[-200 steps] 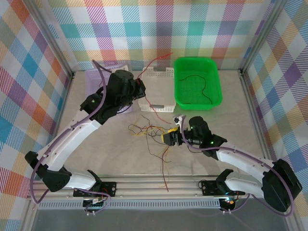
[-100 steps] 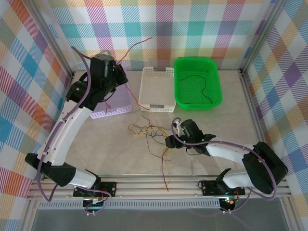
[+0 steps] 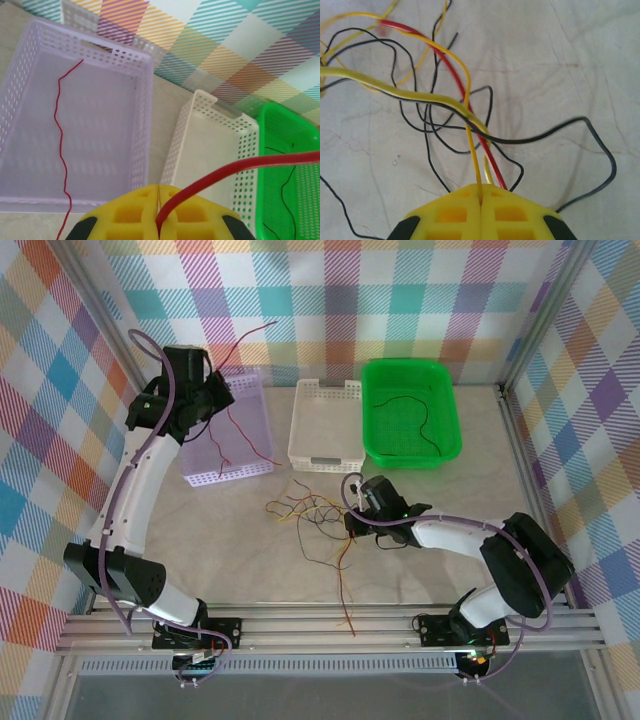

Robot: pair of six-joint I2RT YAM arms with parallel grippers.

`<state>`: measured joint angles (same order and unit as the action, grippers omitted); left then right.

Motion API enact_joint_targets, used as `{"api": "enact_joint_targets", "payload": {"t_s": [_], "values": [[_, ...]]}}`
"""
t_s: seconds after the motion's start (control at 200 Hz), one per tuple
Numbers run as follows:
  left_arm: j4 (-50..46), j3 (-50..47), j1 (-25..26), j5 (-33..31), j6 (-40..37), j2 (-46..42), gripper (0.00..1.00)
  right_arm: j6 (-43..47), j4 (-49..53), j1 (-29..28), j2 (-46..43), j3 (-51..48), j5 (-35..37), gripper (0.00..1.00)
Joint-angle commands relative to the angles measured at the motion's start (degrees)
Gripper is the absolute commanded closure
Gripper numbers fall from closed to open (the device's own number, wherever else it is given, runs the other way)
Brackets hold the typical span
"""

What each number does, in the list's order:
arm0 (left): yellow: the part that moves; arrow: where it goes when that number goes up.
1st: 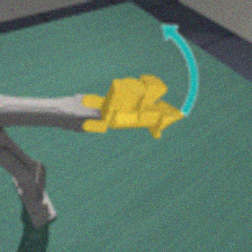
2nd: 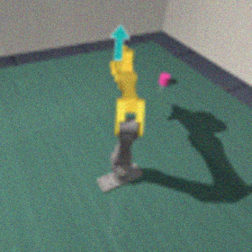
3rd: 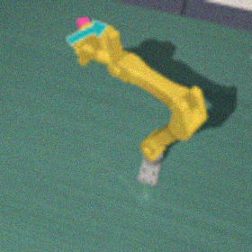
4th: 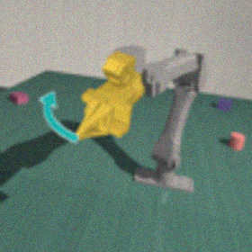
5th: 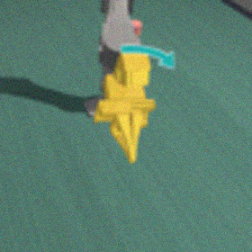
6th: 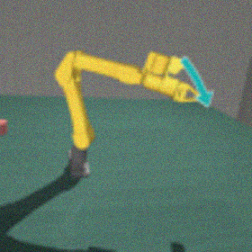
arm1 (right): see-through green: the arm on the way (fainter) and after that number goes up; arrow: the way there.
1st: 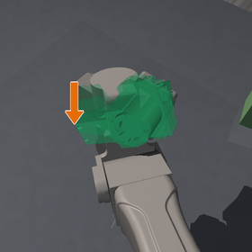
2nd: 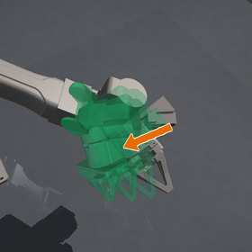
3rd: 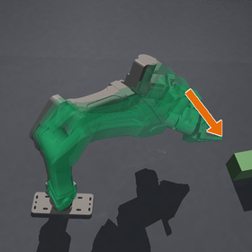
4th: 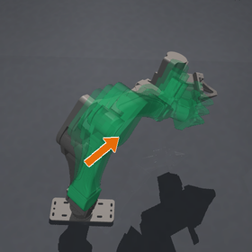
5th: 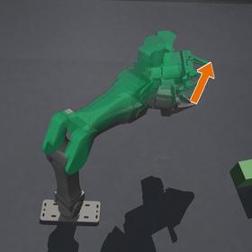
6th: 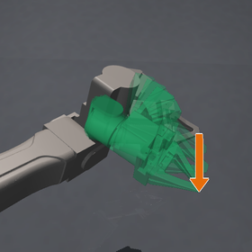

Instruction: Untangle the cables

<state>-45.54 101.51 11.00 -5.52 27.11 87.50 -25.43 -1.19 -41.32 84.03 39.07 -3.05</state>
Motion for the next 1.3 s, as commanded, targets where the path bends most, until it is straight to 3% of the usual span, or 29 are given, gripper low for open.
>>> {"api": "enact_joint_targets", "payload": {"t_s": [0.0,0.39,0.89,1.295], "values": [[1.77,-1.14,-2.11,2.21,-1.90,1.71,1.00,3.38,4.12,-0.24,-5.97,2.67,2.39,1.00],[3.35,-4.54,-4.14,1.79,-3.65,6.31,1.00,10.48,16.02,0.01,-24.47,10.21,4.81,1.00],[3.62,-5.53,-6.30,-1.46,-3.45,10.15,1.00,10.60,23.25,0.01,-35.51,17.42,0.34,1.00],[8.89,-1.32,-7.36,-8.83,-0.89,11.30,1.00,9.96,23.75,0.01,-38.48,14.49,-0.99,1.00]]}}
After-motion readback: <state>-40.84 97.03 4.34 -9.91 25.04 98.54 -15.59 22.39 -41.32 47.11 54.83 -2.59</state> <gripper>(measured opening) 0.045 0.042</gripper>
